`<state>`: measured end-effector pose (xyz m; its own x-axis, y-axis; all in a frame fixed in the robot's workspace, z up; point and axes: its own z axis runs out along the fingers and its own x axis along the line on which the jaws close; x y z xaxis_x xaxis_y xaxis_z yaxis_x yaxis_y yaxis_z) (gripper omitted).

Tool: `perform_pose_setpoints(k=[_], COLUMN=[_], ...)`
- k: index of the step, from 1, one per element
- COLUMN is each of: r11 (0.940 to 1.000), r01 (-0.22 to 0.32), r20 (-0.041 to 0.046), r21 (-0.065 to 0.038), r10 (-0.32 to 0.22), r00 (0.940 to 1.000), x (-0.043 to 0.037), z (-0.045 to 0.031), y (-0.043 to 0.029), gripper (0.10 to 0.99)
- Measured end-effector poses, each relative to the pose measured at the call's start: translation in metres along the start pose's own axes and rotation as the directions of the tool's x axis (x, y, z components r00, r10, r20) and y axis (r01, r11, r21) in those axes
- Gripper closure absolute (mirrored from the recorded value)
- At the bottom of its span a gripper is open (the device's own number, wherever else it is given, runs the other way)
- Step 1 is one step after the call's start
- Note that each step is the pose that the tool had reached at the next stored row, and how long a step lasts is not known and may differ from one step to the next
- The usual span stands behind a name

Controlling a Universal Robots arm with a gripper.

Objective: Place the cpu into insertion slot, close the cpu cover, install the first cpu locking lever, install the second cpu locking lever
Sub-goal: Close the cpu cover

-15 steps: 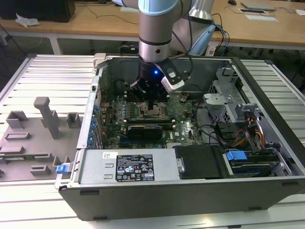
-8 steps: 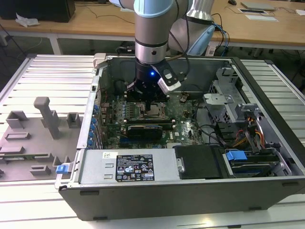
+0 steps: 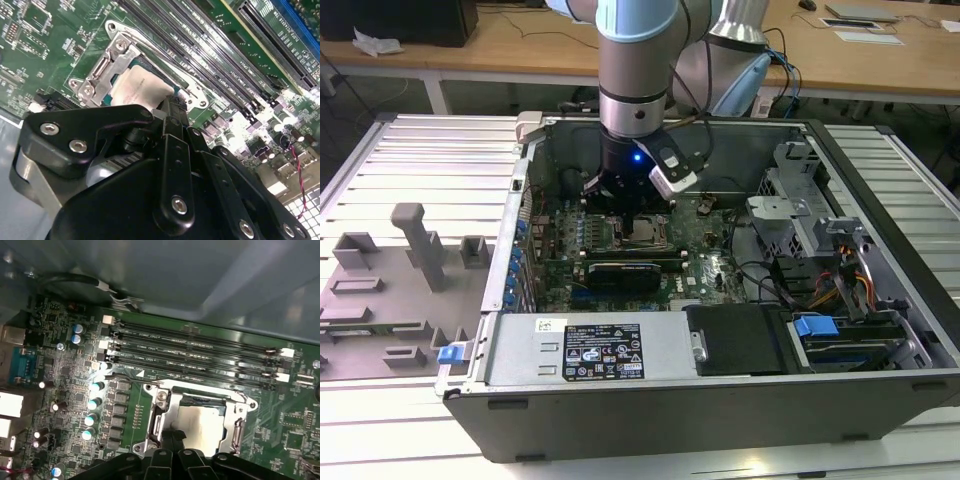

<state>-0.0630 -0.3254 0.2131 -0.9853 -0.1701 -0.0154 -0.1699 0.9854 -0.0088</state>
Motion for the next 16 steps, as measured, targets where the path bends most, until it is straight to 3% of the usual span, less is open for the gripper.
perform_pose_setpoints(k=[7, 16], r11=[1.0, 1.0], r01=[0.002, 0.002], r20=[-0.0002, 0.0], r21=[0.0, 0.0], r10=[-0.002, -0.002], r00=[1.0, 1.0], x=[0.0061, 0.0033], z=[0.0062, 0.0071], y=[0.001, 0.0006], gripper=[0.98, 0.98])
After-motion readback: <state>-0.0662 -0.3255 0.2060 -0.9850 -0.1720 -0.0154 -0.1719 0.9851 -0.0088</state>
